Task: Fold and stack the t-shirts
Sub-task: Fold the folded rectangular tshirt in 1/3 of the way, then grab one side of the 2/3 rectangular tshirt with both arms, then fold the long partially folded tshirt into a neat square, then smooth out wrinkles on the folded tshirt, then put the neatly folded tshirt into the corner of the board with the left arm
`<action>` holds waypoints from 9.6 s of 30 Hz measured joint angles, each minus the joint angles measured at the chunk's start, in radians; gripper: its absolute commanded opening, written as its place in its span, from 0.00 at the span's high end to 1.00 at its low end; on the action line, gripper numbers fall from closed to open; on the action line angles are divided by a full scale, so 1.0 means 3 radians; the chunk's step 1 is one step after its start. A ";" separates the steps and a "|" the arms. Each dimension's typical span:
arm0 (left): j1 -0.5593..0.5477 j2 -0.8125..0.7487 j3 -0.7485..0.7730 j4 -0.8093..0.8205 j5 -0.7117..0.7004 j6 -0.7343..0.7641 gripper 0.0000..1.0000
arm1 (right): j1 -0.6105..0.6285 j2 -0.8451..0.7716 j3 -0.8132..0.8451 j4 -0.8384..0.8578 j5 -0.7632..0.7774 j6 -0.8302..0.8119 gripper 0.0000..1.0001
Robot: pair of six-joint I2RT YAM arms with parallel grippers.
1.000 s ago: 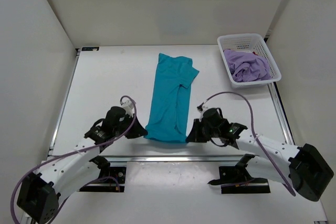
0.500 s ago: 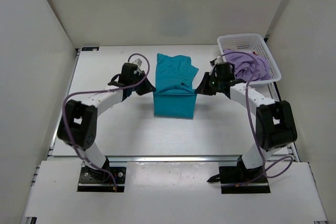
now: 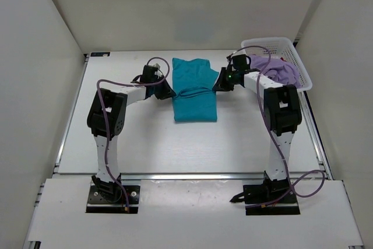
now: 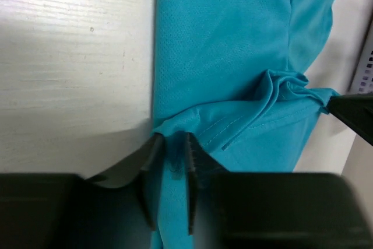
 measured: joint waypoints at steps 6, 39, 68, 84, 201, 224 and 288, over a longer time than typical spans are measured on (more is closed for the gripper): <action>0.0033 -0.0098 -0.0033 0.0210 0.0066 -0.0140 0.58 | 0.0037 0.0051 0.0165 -0.0154 0.0107 -0.0031 0.64; -0.0631 -0.1150 -0.2200 0.1280 0.0153 -0.0394 0.69 | 0.0731 0.1031 0.1506 -0.0498 0.0352 -0.0065 1.00; -0.0148 -0.1264 -0.2052 0.1115 0.0053 -0.0360 0.57 | 0.0635 0.1373 0.2052 -0.0670 0.0251 -0.0160 1.00; -0.0095 -0.0866 -0.1668 0.1124 0.0089 -0.0375 0.41 | 0.0388 0.2359 0.4121 -0.1775 0.0118 -0.0192 0.88; -0.0465 -0.0422 -0.0493 0.0609 -0.0111 -0.0266 0.63 | 0.0303 -0.0563 -0.0467 0.0209 0.0086 0.0086 1.00; -0.0108 -0.0734 -0.0884 0.1058 -0.0020 -0.0473 0.57 | 0.0286 0.0042 0.0384 0.0169 -0.0076 0.0107 1.00; 0.2461 0.0045 -0.0215 0.0734 -0.0290 -0.0685 0.94 | 0.0848 -0.1498 -0.1812 0.1150 -0.0469 0.0416 0.39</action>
